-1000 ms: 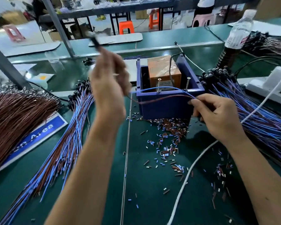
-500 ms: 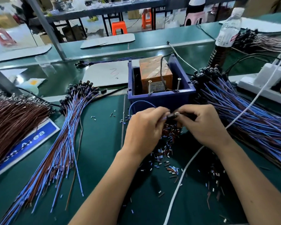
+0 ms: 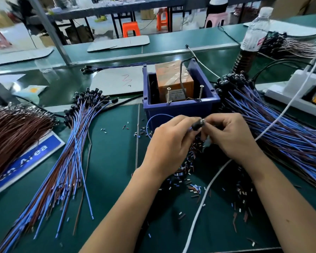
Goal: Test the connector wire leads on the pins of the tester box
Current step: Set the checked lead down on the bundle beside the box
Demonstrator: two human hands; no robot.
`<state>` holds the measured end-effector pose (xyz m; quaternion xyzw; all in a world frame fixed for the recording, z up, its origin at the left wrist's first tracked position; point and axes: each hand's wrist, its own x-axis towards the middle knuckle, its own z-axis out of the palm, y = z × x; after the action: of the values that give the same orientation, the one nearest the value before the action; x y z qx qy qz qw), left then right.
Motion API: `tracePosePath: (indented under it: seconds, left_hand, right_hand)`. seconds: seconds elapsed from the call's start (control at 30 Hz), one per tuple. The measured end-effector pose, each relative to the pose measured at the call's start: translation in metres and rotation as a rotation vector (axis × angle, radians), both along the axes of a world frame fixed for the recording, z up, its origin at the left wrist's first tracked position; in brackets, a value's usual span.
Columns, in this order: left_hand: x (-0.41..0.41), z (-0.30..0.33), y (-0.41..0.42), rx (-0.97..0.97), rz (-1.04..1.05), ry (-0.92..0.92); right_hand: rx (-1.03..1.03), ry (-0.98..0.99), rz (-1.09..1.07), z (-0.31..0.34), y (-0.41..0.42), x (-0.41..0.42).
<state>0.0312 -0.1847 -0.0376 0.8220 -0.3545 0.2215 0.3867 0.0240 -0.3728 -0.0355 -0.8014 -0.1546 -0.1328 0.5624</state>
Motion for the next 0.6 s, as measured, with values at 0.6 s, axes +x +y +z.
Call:
tracePosePath:
  seconds: [0.6]
  left_hand:
    - [0.009,-0.011,0.003,-0.188,0.155,0.144]
  right_hand:
    - [0.153,0.086,-0.108,-0.011,-0.004,0.004]
